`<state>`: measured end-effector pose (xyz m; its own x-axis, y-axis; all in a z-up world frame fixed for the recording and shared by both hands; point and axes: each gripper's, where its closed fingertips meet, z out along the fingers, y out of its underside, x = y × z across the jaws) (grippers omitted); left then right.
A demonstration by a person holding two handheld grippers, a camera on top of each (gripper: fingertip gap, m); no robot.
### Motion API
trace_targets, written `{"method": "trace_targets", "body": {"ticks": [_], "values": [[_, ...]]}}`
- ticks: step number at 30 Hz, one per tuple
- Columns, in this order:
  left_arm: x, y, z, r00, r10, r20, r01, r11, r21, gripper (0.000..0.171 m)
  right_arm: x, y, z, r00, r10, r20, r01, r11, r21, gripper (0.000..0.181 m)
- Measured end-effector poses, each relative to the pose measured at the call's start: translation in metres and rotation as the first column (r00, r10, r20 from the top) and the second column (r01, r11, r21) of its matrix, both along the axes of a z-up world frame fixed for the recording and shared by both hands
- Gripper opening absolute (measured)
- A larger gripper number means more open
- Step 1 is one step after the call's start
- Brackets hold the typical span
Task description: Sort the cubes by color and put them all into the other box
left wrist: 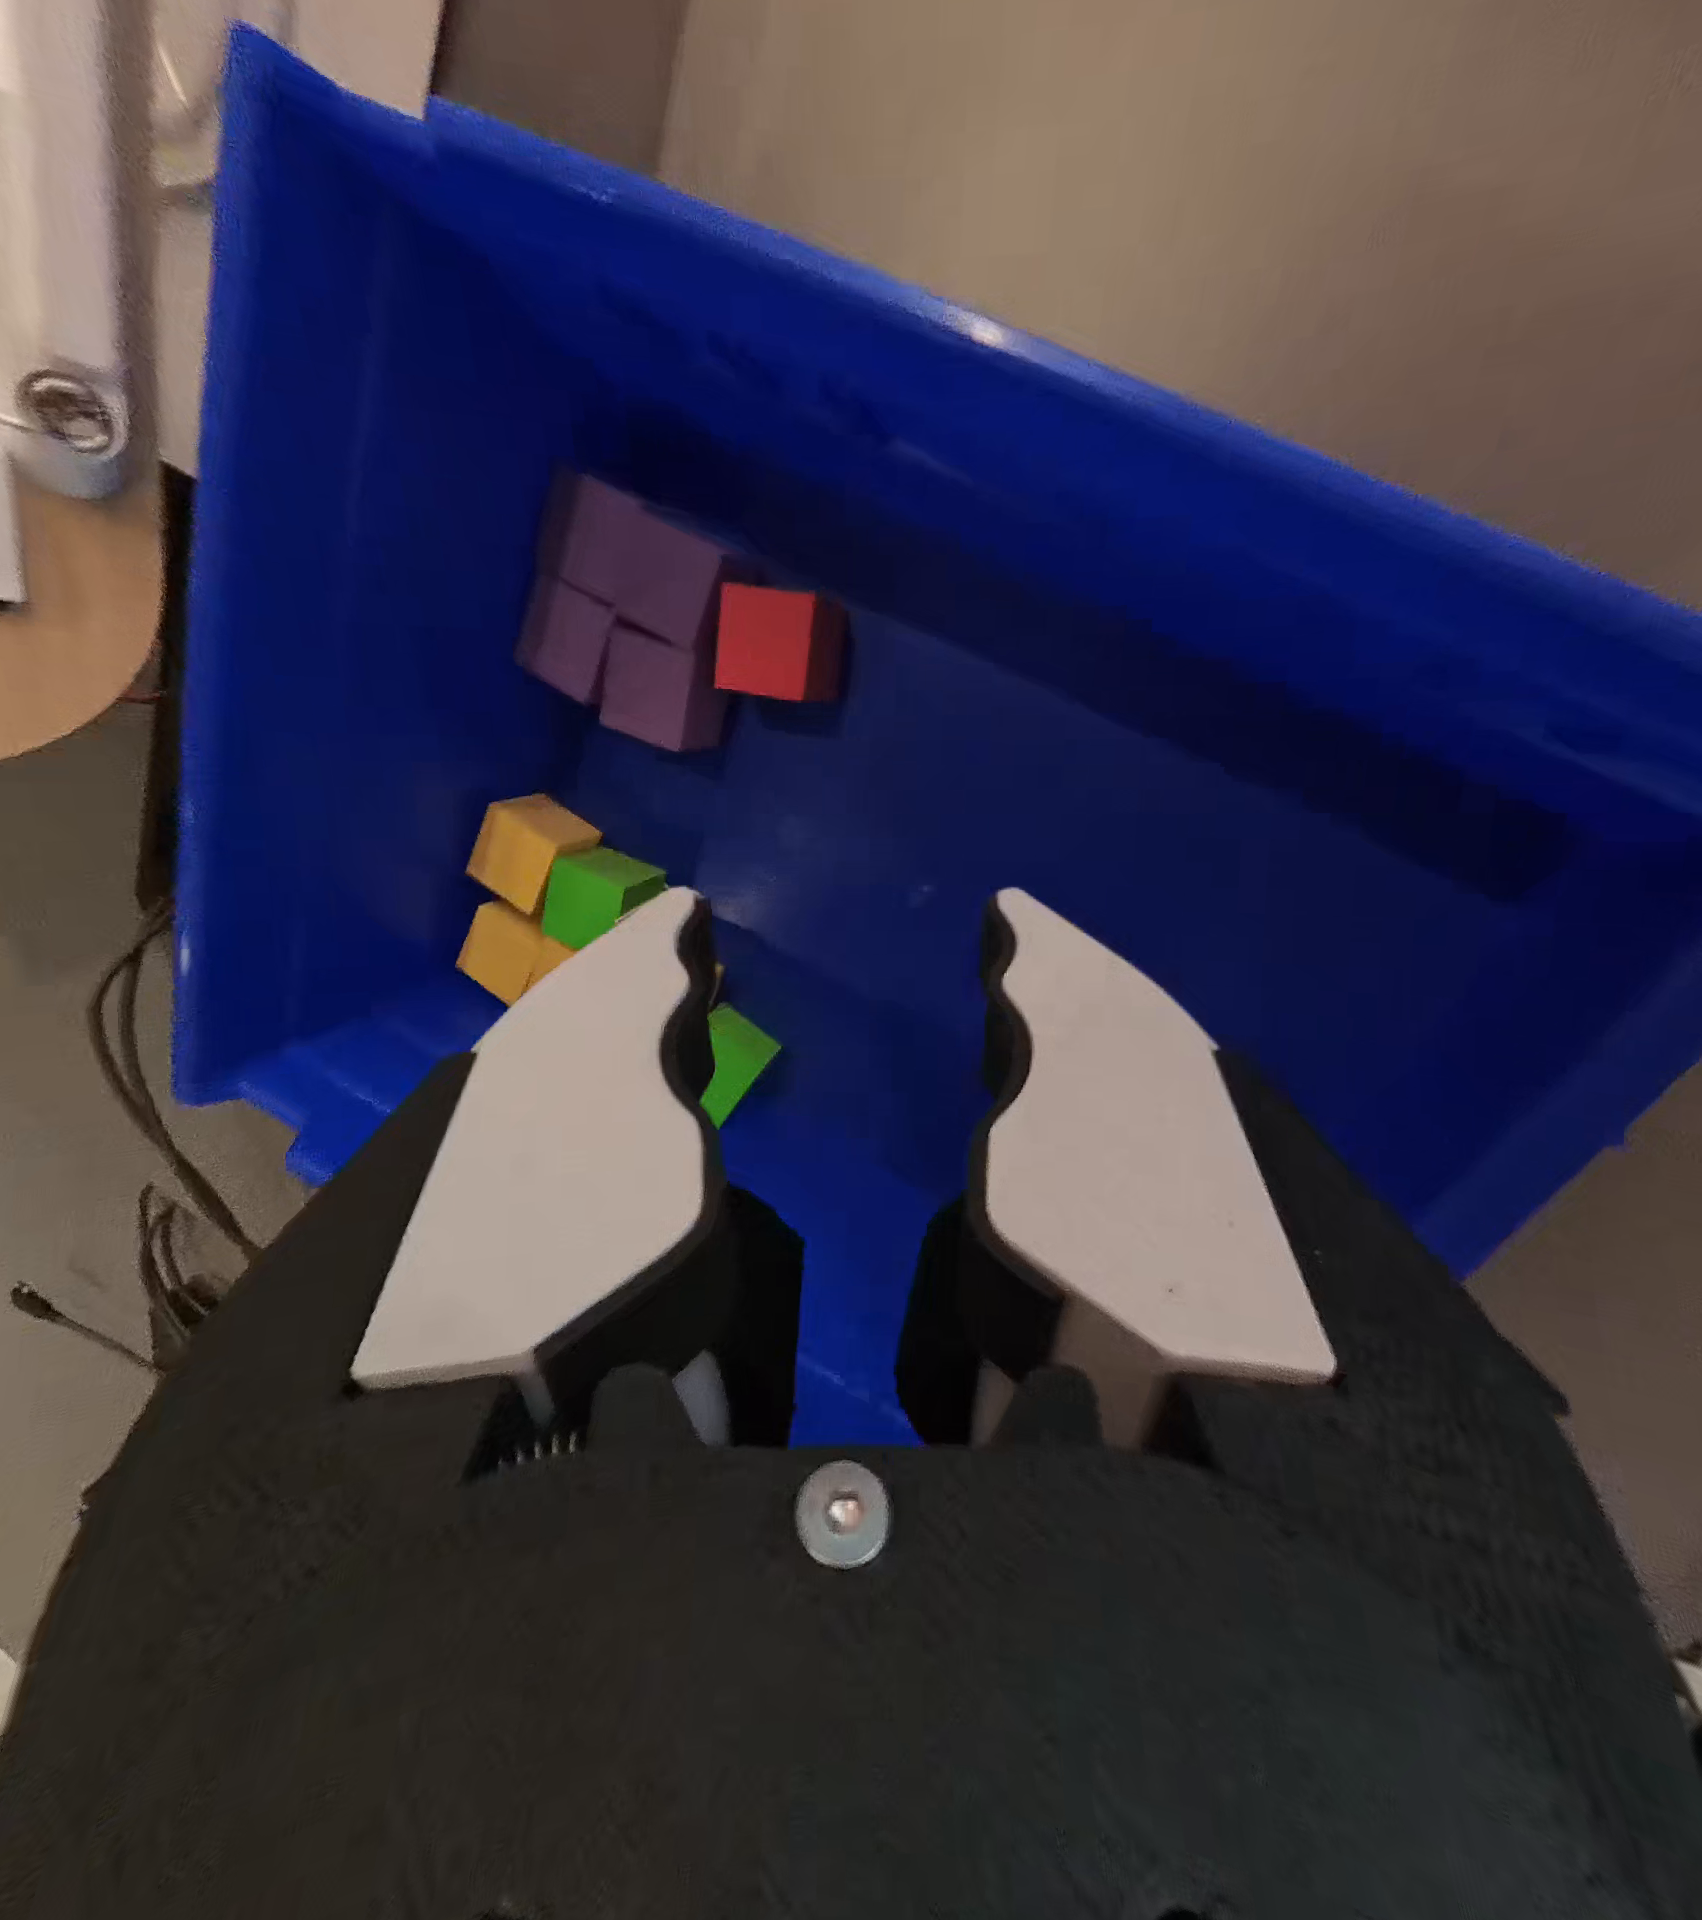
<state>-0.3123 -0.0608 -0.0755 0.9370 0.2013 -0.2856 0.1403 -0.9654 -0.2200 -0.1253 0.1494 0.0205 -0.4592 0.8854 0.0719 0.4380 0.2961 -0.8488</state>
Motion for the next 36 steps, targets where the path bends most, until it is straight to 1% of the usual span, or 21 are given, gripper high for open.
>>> {"method": "trace_targets", "body": {"ticks": [1,4,6,9,14,22,27,32,36], "values": [[-0.001,0.006,-0.007,1.000,-0.001,0.014,0.001,1.000,-0.004,0.051,-0.001,-0.002,-0.002,1.000,0.007,-0.001,-0.007,1.000,0.008,0.042],[-0.006,0.024,-0.028,0.997,-0.073,0.033,0.074,0.997,-0.028,0.049,-0.001,-0.011,-0.010,0.999,0.038,0.011,-0.038,0.999,0.032,0.042],[-0.014,0.027,-0.040,0.993,-0.114,0.036,0.116,0.991,-0.063,0.047,0.000,-0.014,-0.013,0.999,0.049,0.019,-0.050,0.998,0.039,0.042],[-0.023,0.027,-0.051,0.988,-0.145,0.050,0.148,0.986,-0.074,0.046,0.002,-0.013,-0.012,0.999,0.050,0.013,-0.050,0.998,0.042,0.042],[-0.034,0.027,-0.057,0.987,-0.159,0.034,0.161,0.985,-0.064,0.046,0.001,-0.007,-0.008,0.999,0.035,-0.003,-0.035,0.999,0.035,0.042],[-0.042,0.025,-0.070,0.986,-0.158,0.059,0.161,0.986,-0.051,0.049,-0.001,-0.007,-0.010,0.999,0.039,0.006,-0.039,0.998,0.039,0.042],[-0.043,0.028,-0.071,0.986,-0.153,0.070,0.155,0.987,-0.037,0.050,-0.003,-0.007,-0.010,0.999,0.040,0.006,-0.040,0.998,0.040,0.041],[-0.043,0.030,-0.071,0.987,-0.143,0.078,0.148,0.988,-0.053,0.049,-0.004,-0.006,-0.011,0.999,0.037,0.006,-0.037,0.998,0.040,0.041],[-0.044,0.031,-0.072,0.988,-0.152,0.037,0.154,0.985,-0.074,0.049,-0.004,-0.004,-0.009,1.000,0.030,-0.003,-0.030,0.999,0.038,0.041]]}}
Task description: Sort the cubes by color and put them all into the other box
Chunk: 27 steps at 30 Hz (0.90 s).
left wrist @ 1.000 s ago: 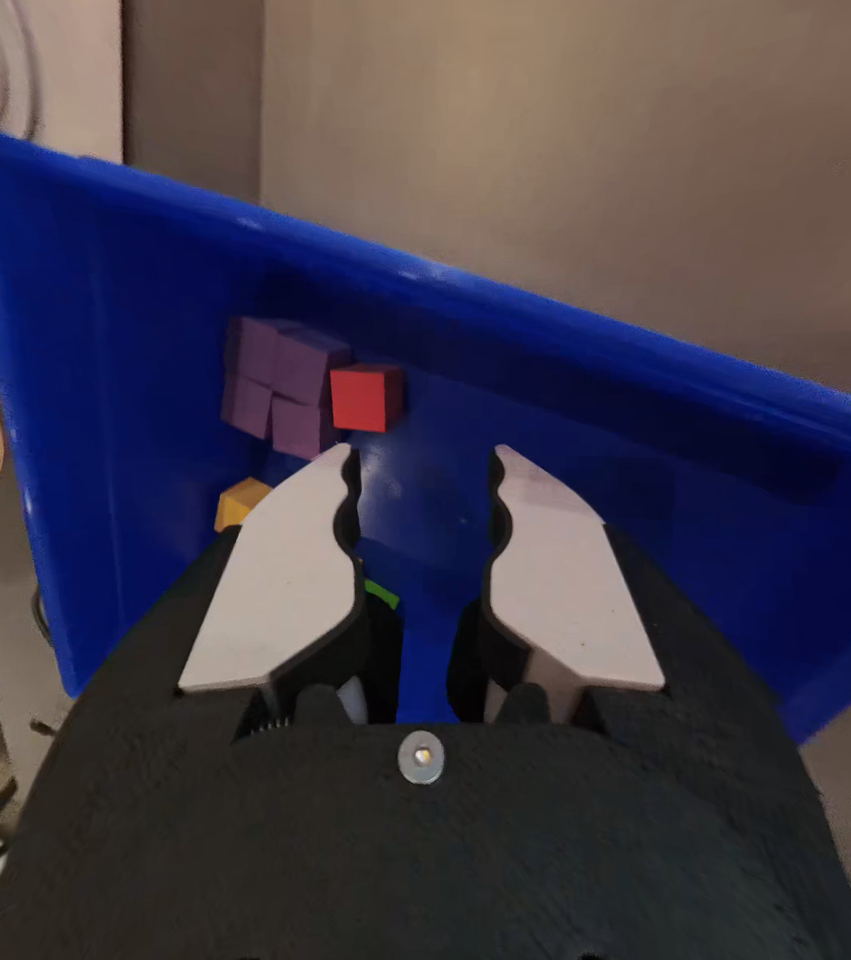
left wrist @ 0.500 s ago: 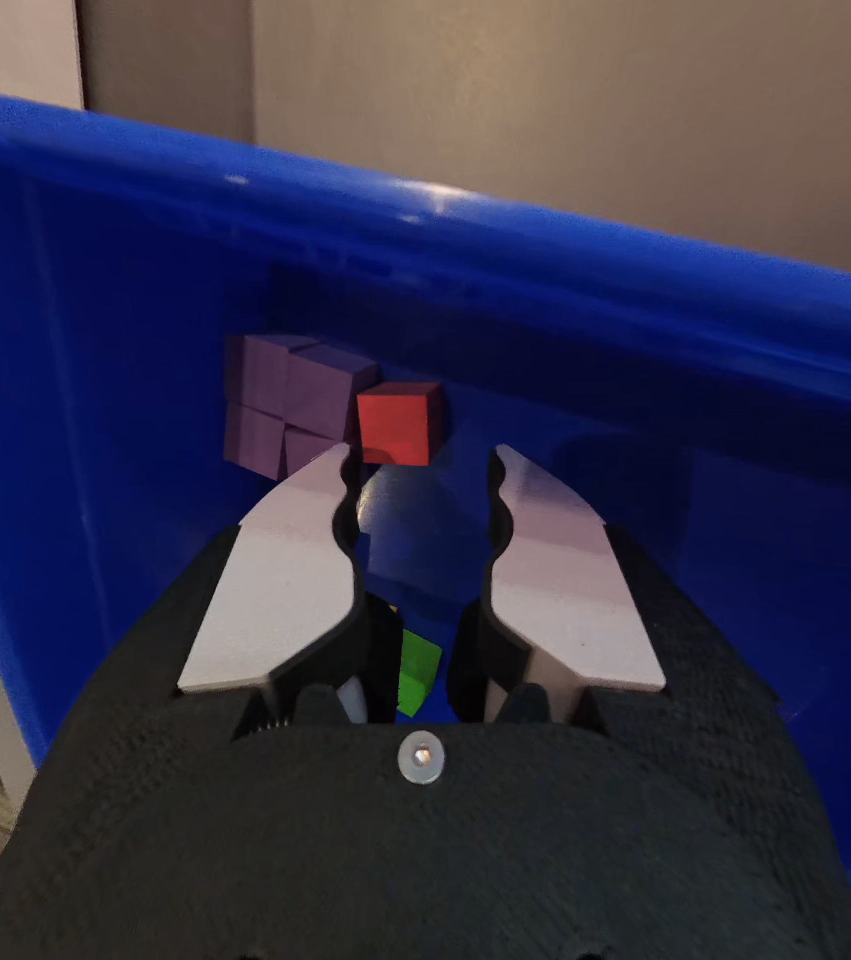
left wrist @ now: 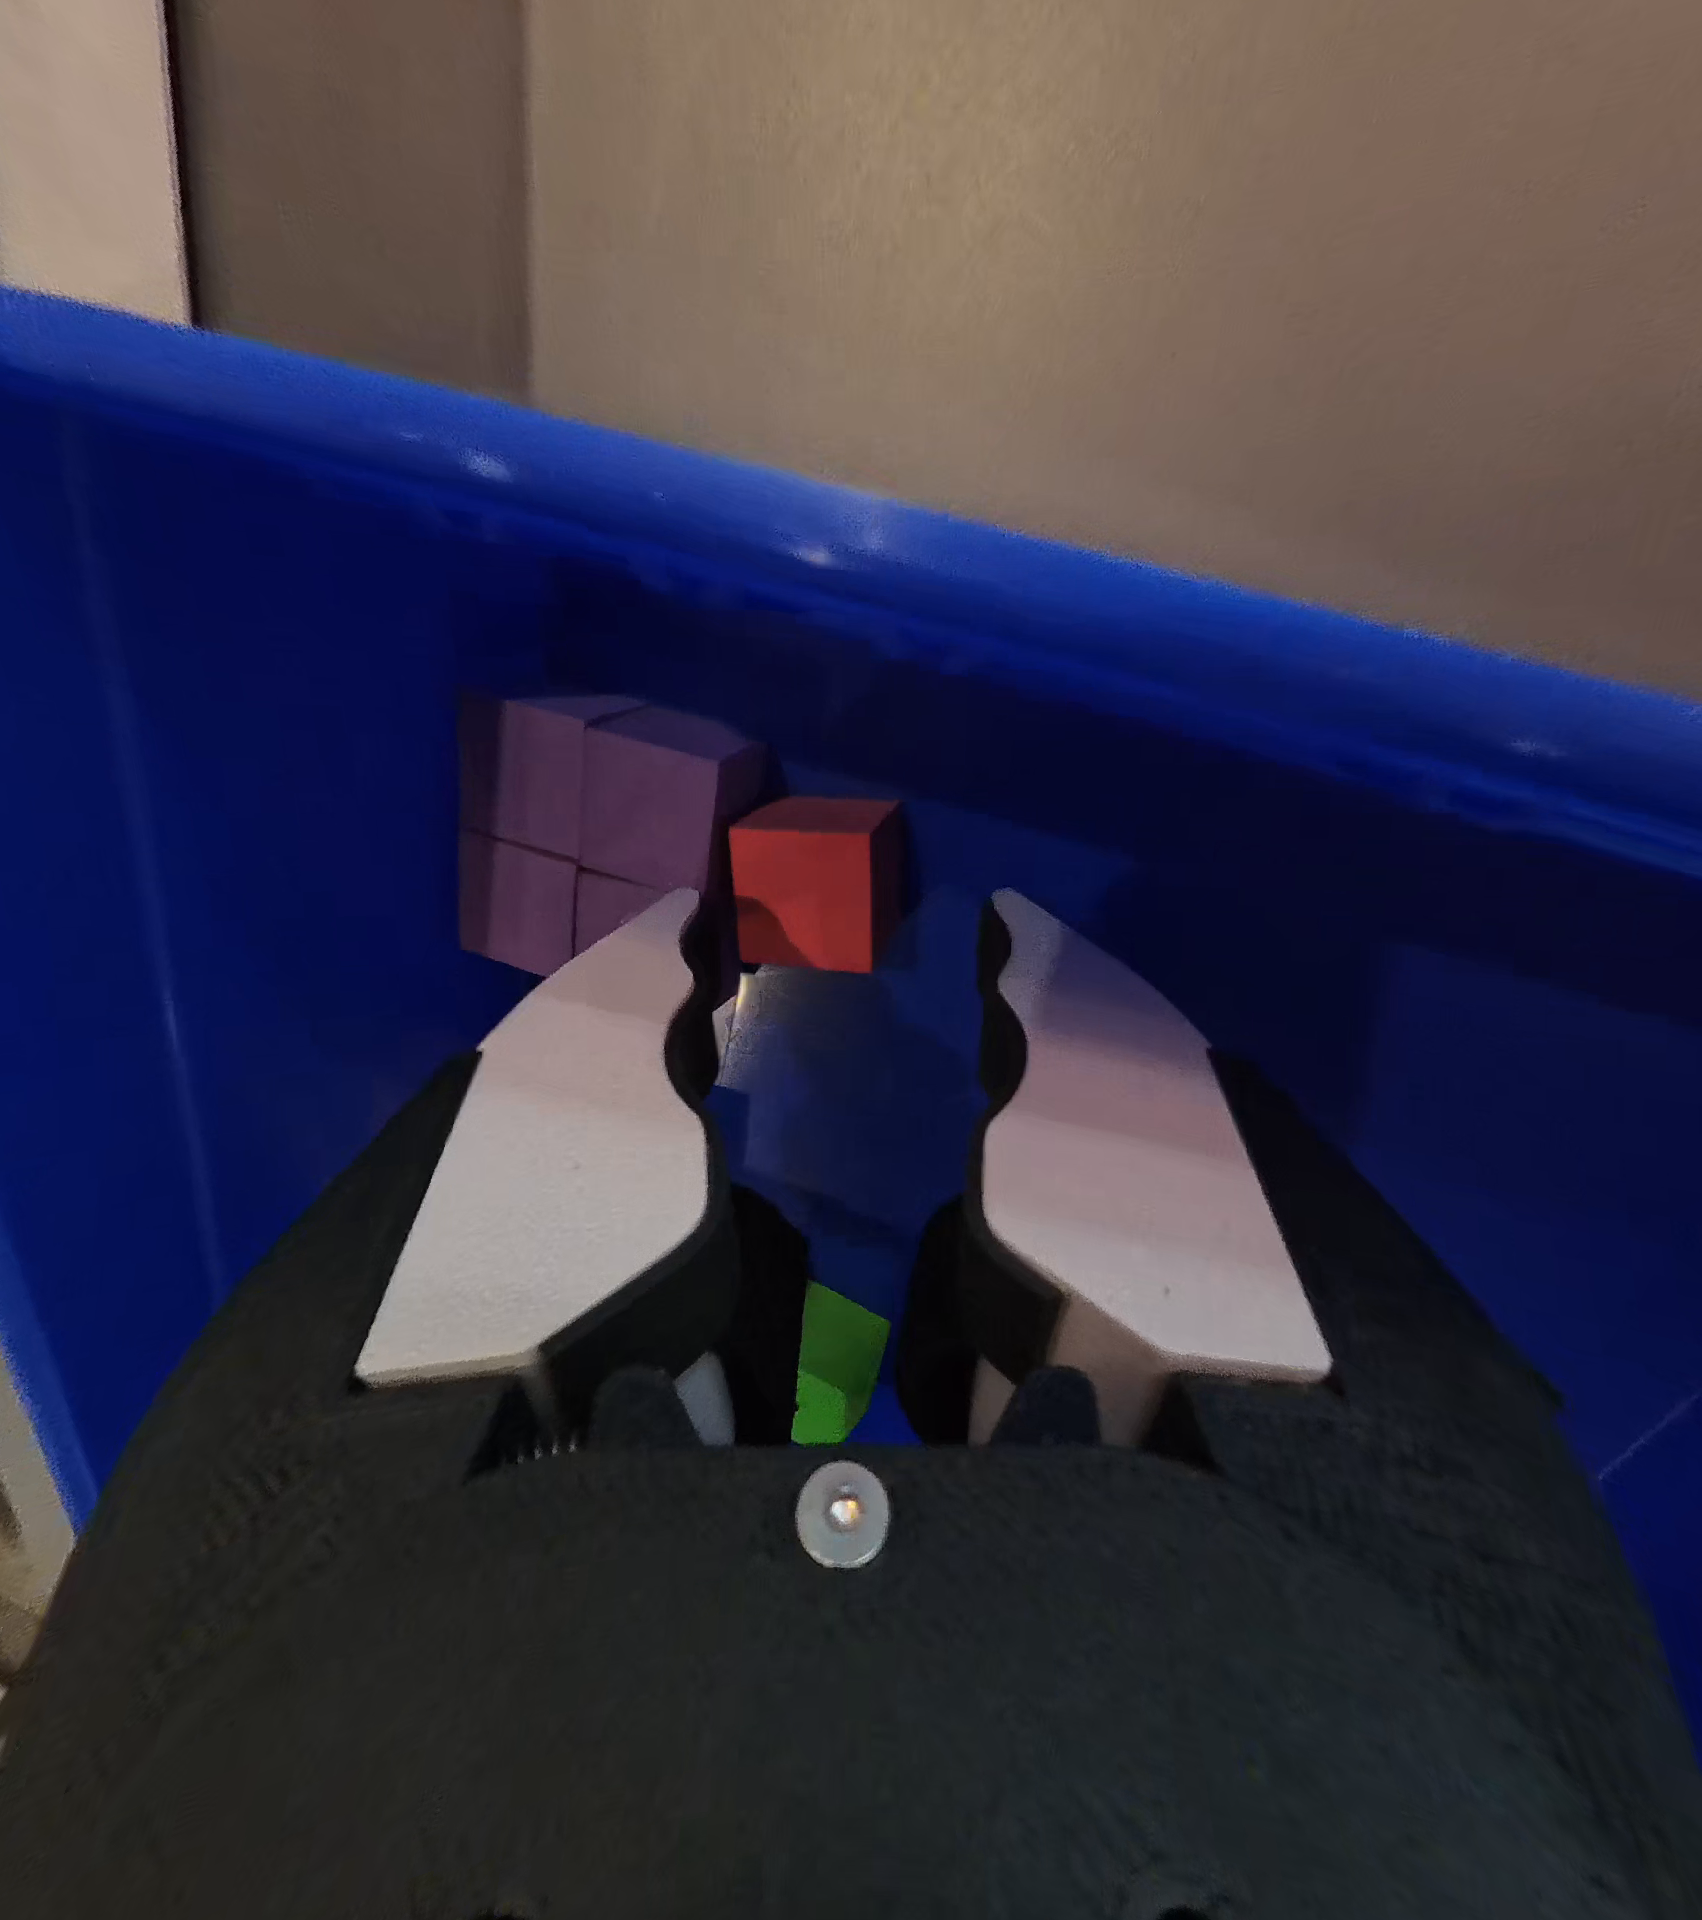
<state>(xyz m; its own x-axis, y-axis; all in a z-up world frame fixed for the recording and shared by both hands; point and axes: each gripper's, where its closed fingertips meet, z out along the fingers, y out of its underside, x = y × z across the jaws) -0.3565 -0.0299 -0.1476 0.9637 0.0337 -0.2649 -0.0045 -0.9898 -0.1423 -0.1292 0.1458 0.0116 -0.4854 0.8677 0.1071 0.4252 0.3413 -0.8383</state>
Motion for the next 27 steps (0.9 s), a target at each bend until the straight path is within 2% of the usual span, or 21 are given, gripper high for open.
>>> {"method": "trace_targets", "body": {"ticks": [6,10,22,27], "values": [[-0.002,0.000,-0.003,0.994,-0.015,-0.111,0.013,1.000,-0.014,0.047,0.001,-0.001,0.003,1.000,0.004,-0.011,-0.004,1.000,0.001,0.041],[0.005,-0.001,0.000,0.997,-0.008,-0.072,0.007,1.000,-0.005,0.041,0.002,0.000,0.006,1.000,0.001,-0.019,-0.001,1.000,0.000,0.041],[0.004,-0.002,-0.005,0.997,-0.009,-0.078,0.008,1.000,-0.018,0.046,0.004,0.002,0.010,1.000,-0.002,-0.025,0.001,1.000,-0.006,0.041],[0.016,0.000,0.000,0.999,-0.029,-0.016,0.029,1.000,-0.003,0.040,0.003,0.007,0.012,0.999,-0.012,-0.033,0.012,1.000,-0.015,0.041]]}}
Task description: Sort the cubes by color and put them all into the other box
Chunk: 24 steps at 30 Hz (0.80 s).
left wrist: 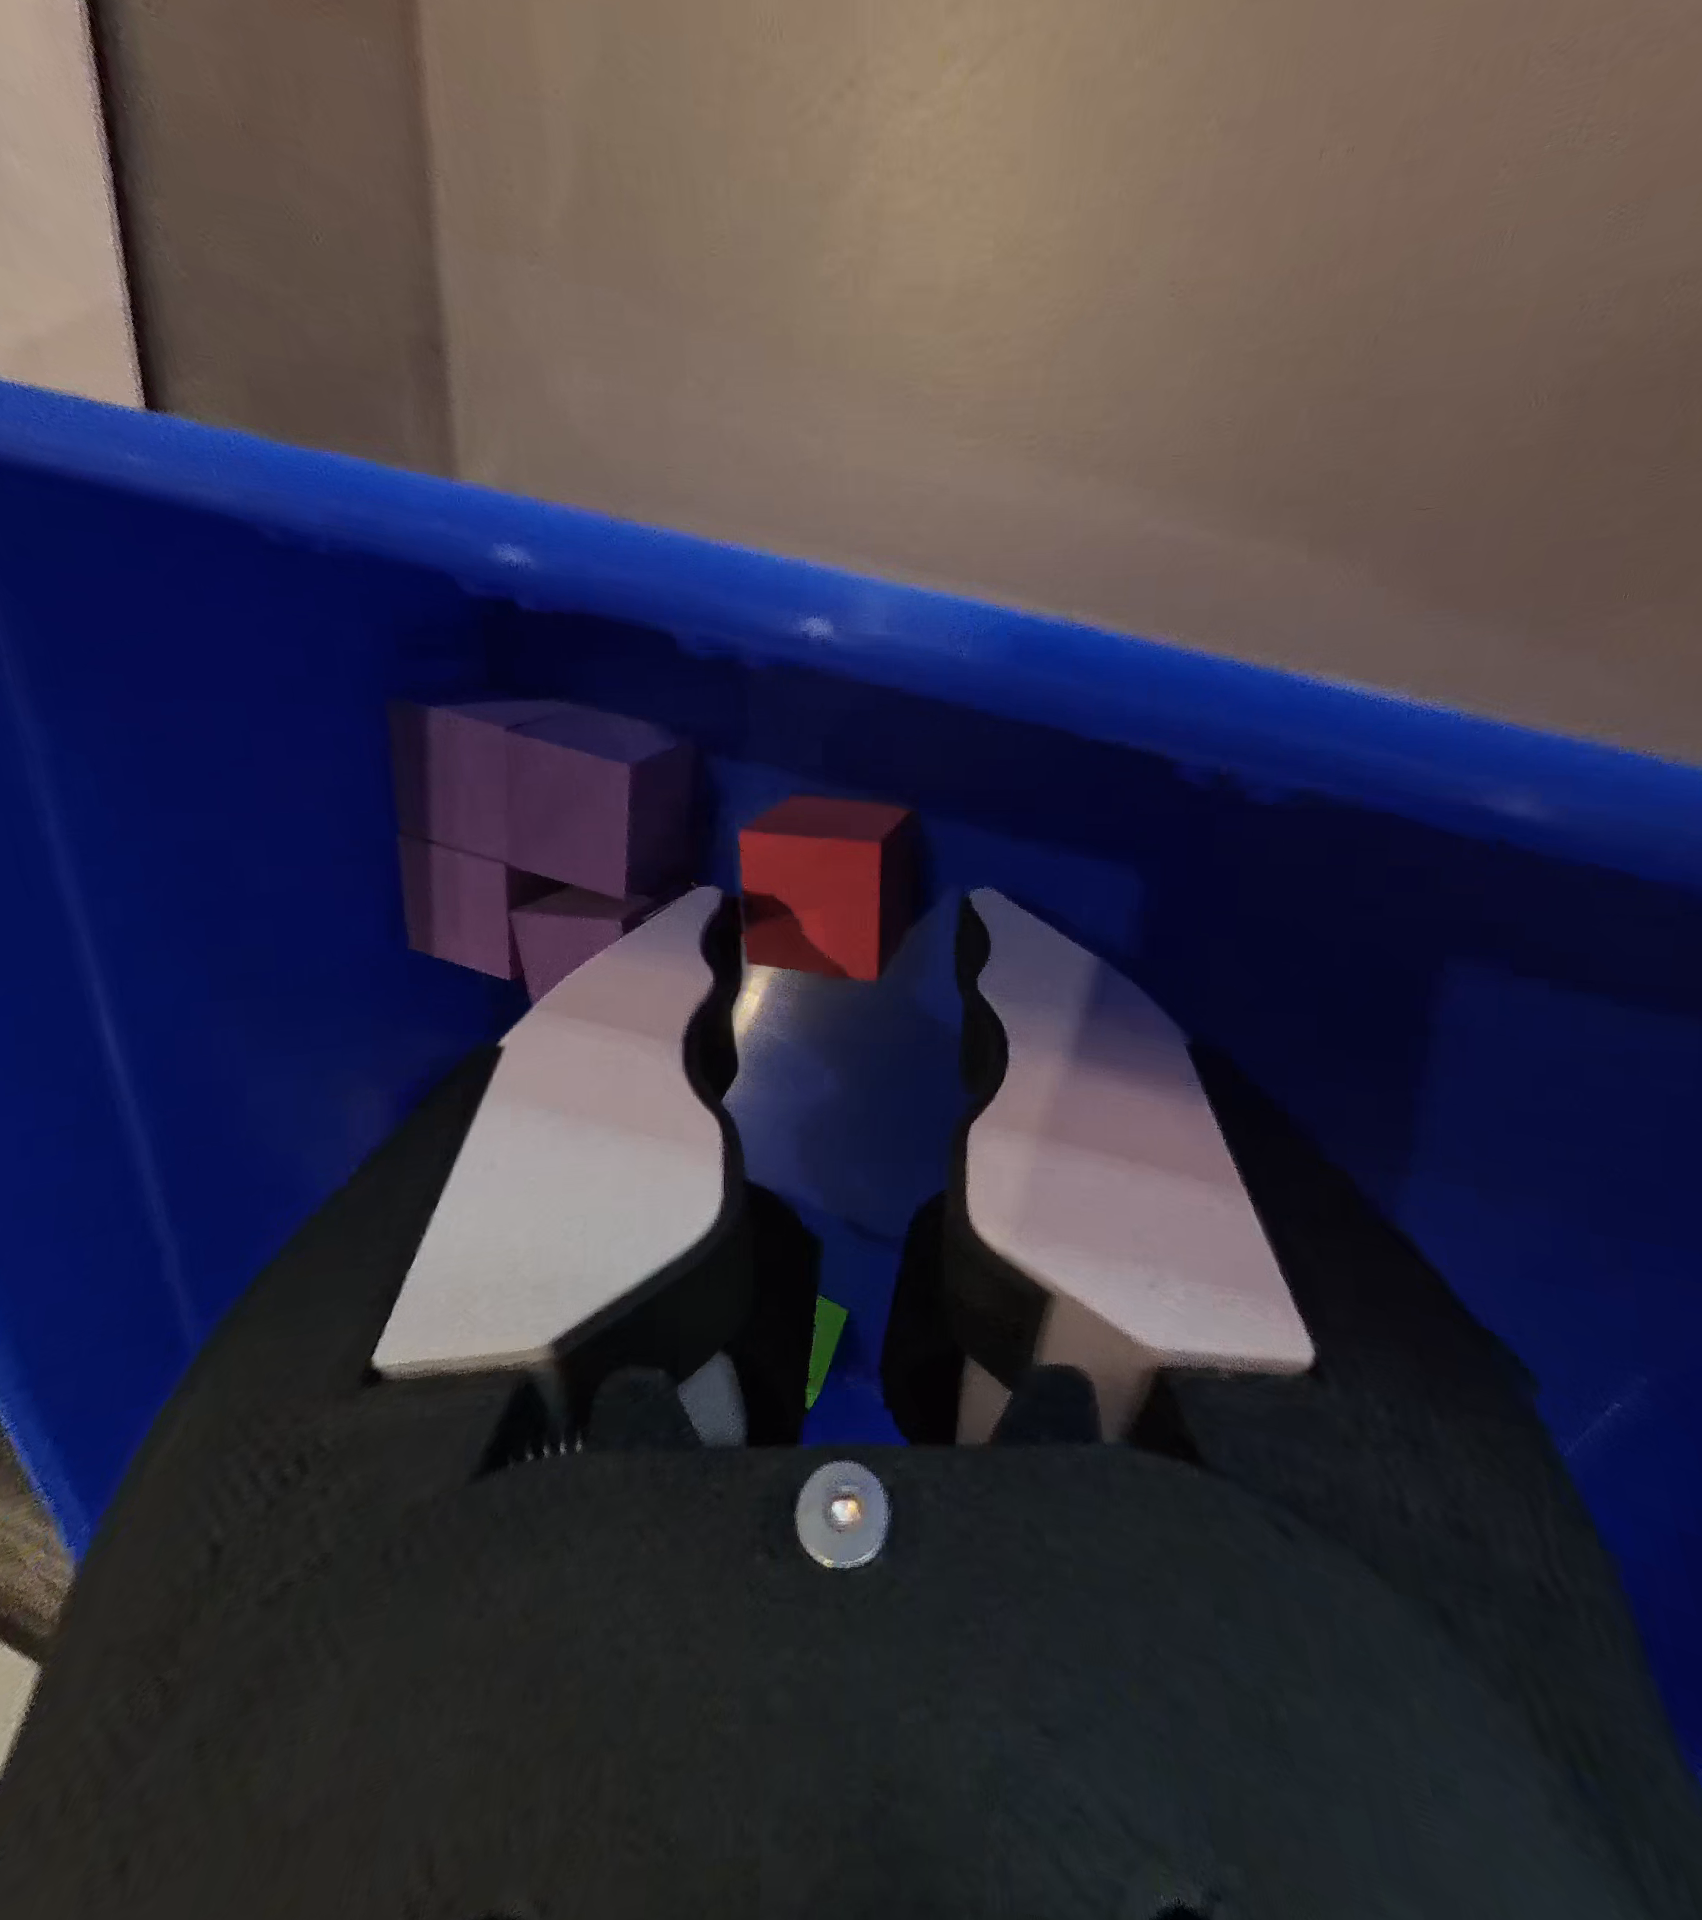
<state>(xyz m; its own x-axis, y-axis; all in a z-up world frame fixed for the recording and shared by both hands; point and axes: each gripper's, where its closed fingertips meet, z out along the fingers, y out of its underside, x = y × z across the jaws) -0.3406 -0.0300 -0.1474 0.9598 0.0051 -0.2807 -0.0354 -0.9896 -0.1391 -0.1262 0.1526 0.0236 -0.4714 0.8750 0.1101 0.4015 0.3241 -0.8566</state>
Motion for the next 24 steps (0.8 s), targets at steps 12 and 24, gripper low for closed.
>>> {"method": "trace_targets", "body": {"ticks": [12,24], "values": [[-0.005,0.004,-0.012,0.999,0.005,0.054,-0.003,1.000,-0.023,0.031,0.000,0.003,0.002,1.000,-0.008,-0.006,0.008,1.000,-0.005,0.041],[0.013,-0.015,0.039,0.990,0.100,0.104,-0.115,0.980,0.160,0.030,-0.002,-0.016,-0.009,0.998,0.053,0.025,-0.053,0.999,-0.006,0.040]]}}
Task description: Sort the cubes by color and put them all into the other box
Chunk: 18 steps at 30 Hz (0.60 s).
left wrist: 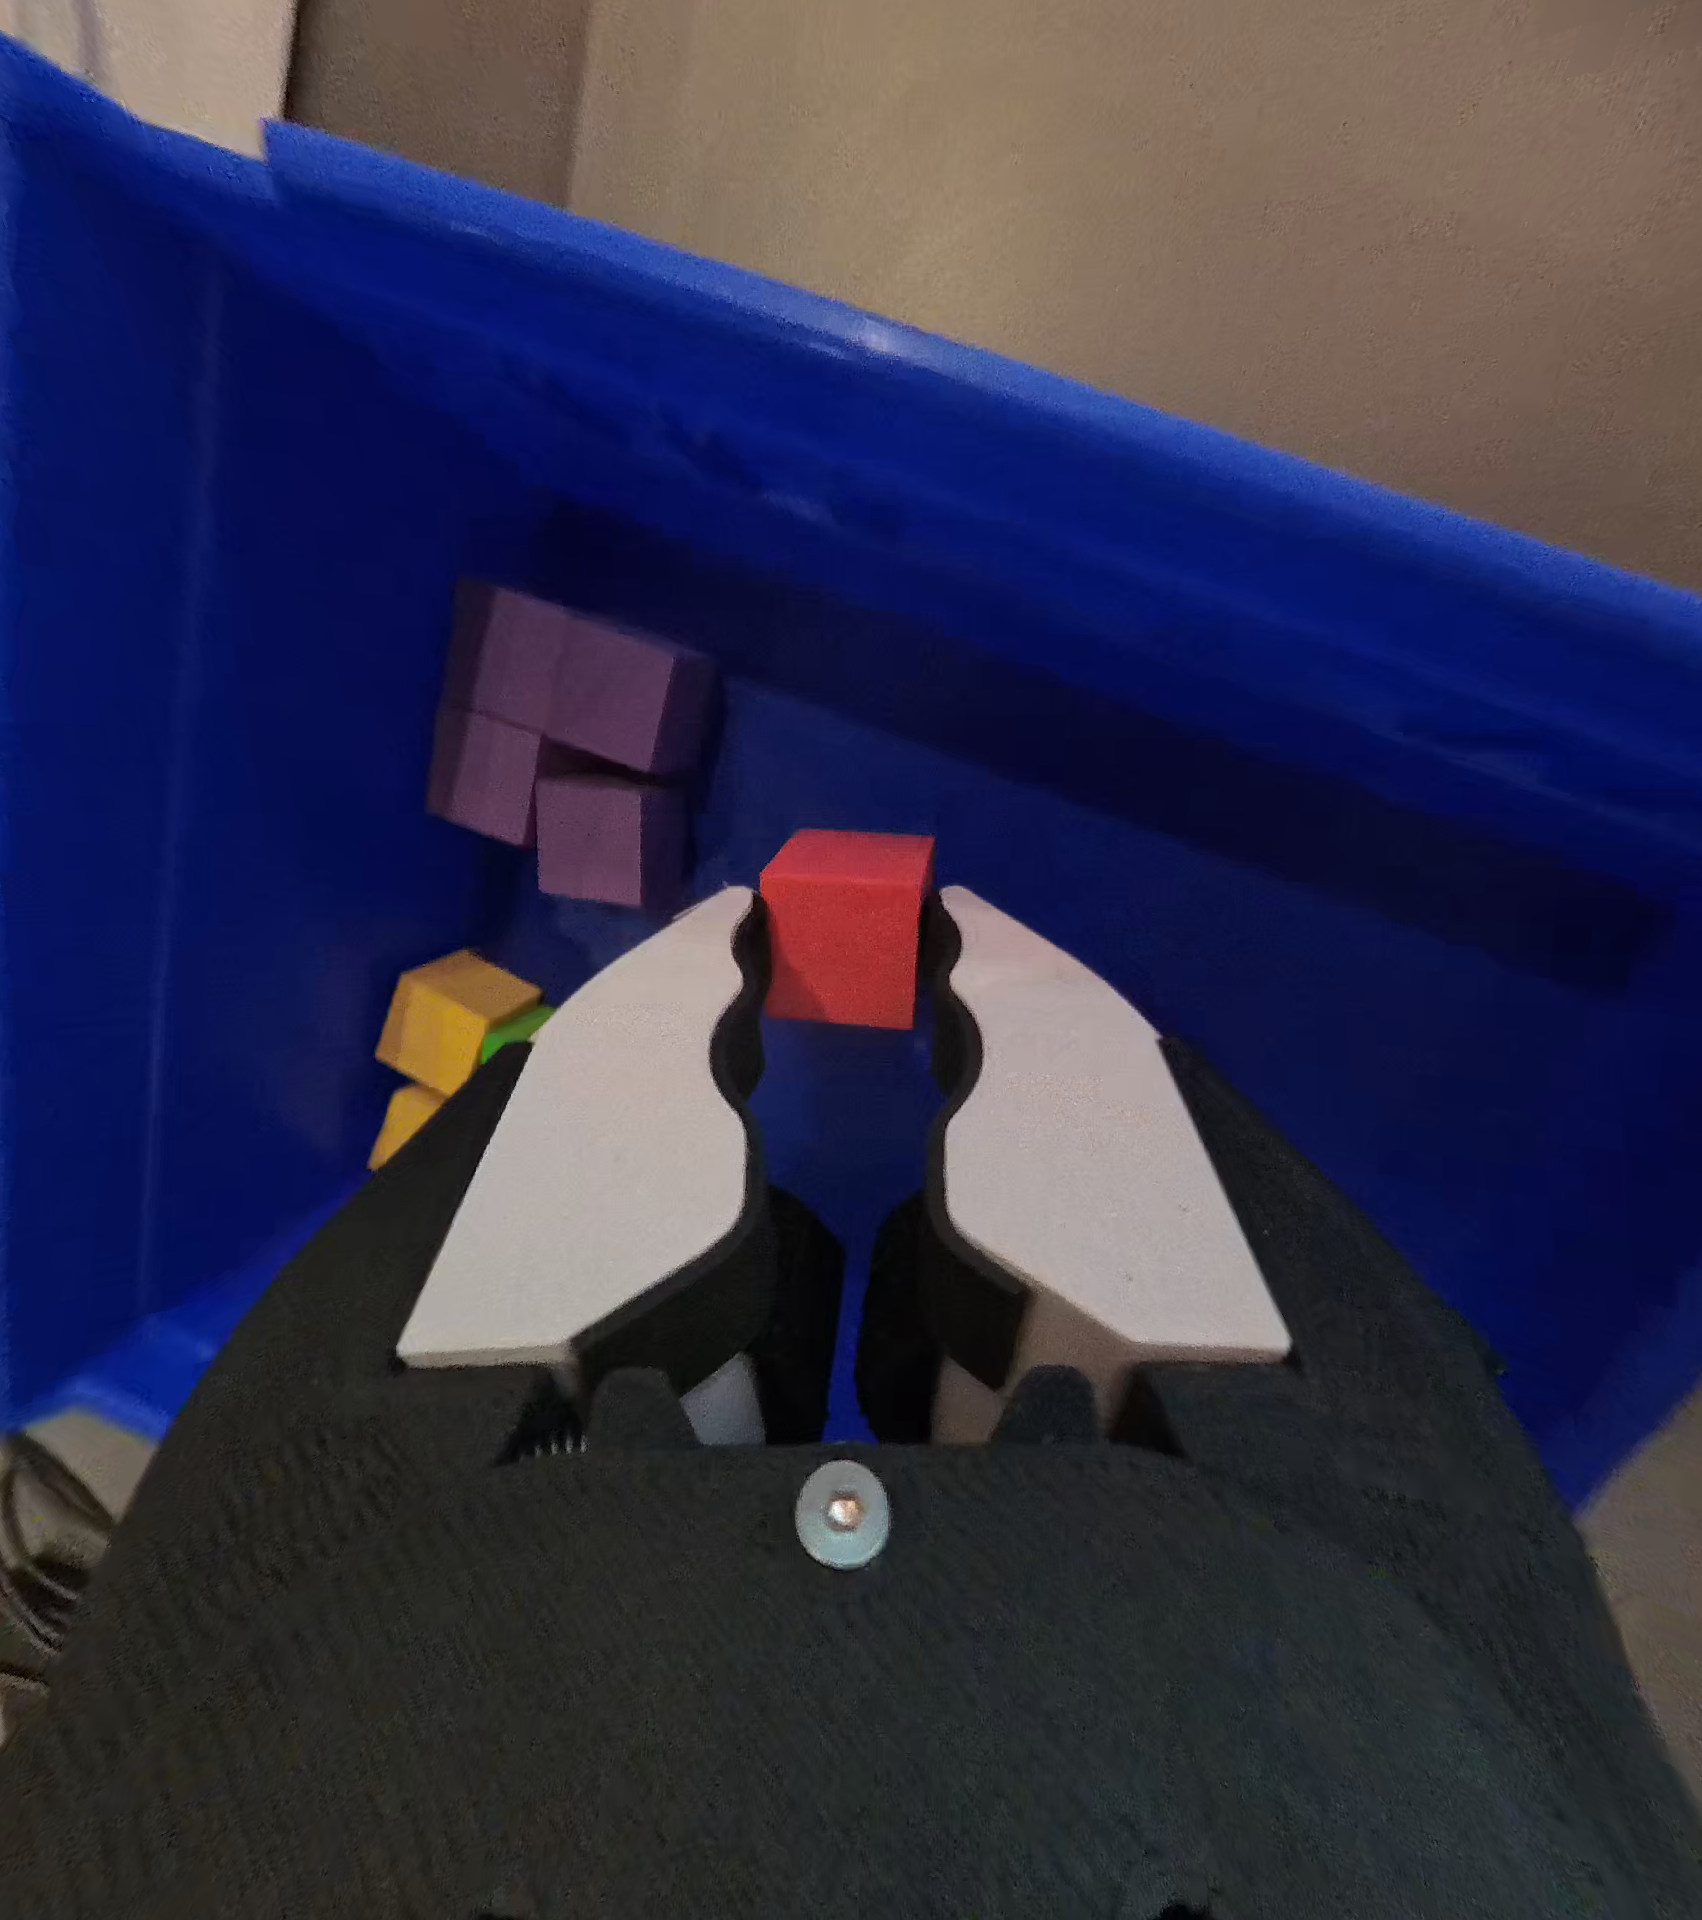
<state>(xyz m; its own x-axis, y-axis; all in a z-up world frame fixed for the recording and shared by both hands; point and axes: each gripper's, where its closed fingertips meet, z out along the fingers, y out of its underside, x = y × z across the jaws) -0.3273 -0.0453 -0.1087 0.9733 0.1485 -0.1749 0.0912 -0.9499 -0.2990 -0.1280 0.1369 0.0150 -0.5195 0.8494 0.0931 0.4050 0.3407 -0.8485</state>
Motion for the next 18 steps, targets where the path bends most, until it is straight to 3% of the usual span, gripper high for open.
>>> {"method": "trace_targets", "body": {"ticks": [4,7,10,12,14,18], "values": [[0.016,-0.020,0.028,0.998,0.065,-0.027,-0.064,0.997,0.036,0.029,-0.001,-0.013,-0.003,0.999,0.031,0.010,-0.031,0.999,-0.005,0.040],[0.039,-0.020,0.047,0.997,0.075,-0.035,-0.071,0.992,0.106,0.029,-0.002,-0.042,-0.008,0.992,0.125,0.010,-0.125,0.991,-0.046,0.038],[0.086,0.005,0.073,0.983,0.003,0.184,-0.070,0.932,0.356,0.030,-0.007,-0.081,-0.011,0.959,0.265,-0.103,-0.269,0.962,-0.037,0.041],[0.118,0.021,0.101,0.914,-0.112,0.389,-0.123,0.839,0.530,0.029,-0.013,-0.101,-0.012,0.917,0.328,-0.227,-0.326,0.944,0.048,0.047],[0.140,0.028,0.123,0.827,-0.217,0.519,-0.187,0.765,0.617,0.029,-0.016,-0.117,-0.010,0.862,0.381,-0.335,-0.346,0.924,0.161,0.050],[0.172,0.032,0.143,0.701,-0.346,0.624,-0.219,0.728,0.649,0.029,-0.019,-0.135,0.006,0.770,0.414,-0.485,-0.323,0.909,0.263,0.051]]}}
